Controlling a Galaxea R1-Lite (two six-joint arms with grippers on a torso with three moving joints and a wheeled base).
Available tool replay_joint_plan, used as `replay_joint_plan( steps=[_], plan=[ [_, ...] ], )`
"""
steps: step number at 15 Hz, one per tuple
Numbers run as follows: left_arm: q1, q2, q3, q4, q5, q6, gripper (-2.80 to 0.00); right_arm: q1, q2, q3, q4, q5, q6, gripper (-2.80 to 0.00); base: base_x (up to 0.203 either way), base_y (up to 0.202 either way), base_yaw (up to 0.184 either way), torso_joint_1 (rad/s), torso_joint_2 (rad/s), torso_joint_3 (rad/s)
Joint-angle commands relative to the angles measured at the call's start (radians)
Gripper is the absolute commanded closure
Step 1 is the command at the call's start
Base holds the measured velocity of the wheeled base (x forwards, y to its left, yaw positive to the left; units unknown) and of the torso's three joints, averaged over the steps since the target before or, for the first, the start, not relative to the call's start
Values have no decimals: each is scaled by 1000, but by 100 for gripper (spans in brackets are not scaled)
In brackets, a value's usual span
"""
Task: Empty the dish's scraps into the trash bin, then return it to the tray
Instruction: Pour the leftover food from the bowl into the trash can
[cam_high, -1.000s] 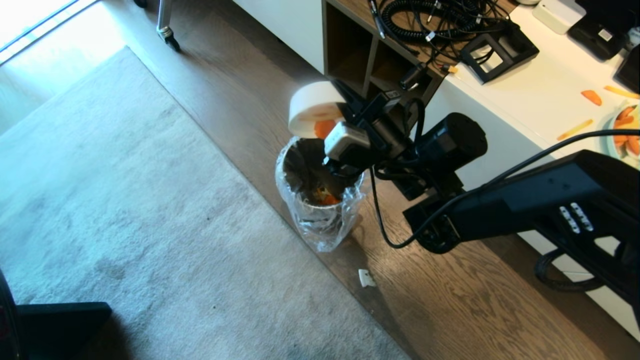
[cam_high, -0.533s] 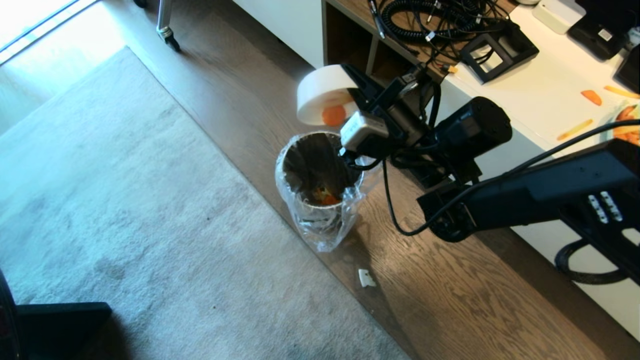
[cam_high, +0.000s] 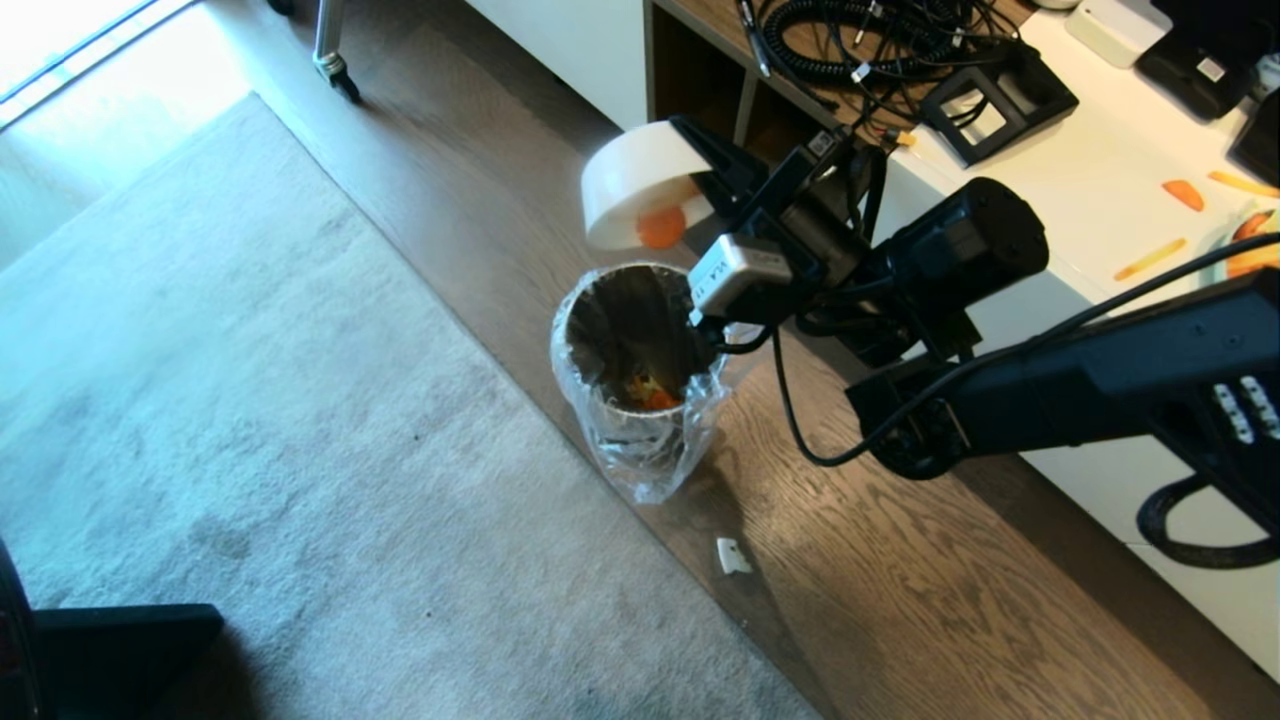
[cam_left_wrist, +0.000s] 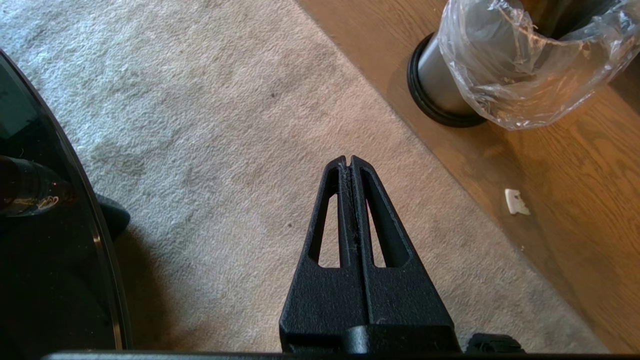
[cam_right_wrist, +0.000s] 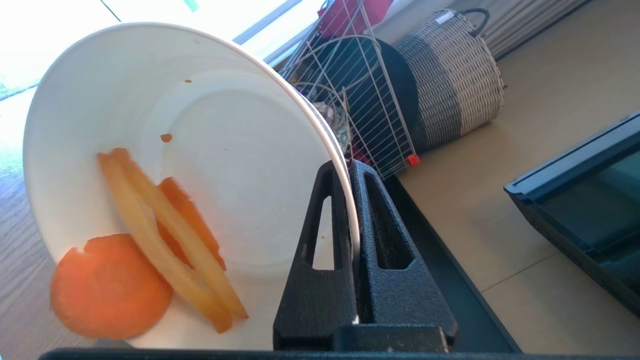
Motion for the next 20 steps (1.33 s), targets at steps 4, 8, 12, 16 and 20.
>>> replay_joint_plan(
  steps=[4, 8, 12, 16, 20],
  plan=[
    [0, 0, 0, -1, 1, -1, 0, 1, -17, 6, -47, 44, -30, 0, 0, 0, 0, 0, 0, 0],
    [0, 0, 0, -1, 1, -1, 0, 2, -11, 7, -47, 62, -47, 0, 0, 0, 0, 0, 0, 0],
    [0, 0, 0, -1, 1, -1, 0, 2, -8, 41, -47, 90, -54, 0, 0, 0, 0, 0, 0, 0],
    [0, 0, 0, -1, 1, -1, 0, 2, -34, 32, -47, 91, -57, 0, 0, 0, 0, 0, 0, 0],
    [0, 0, 0, -1, 1, -1, 0, 5, -61, 32, -47, 92, -57, 0, 0, 0, 0, 0, 0, 0]
  ],
)
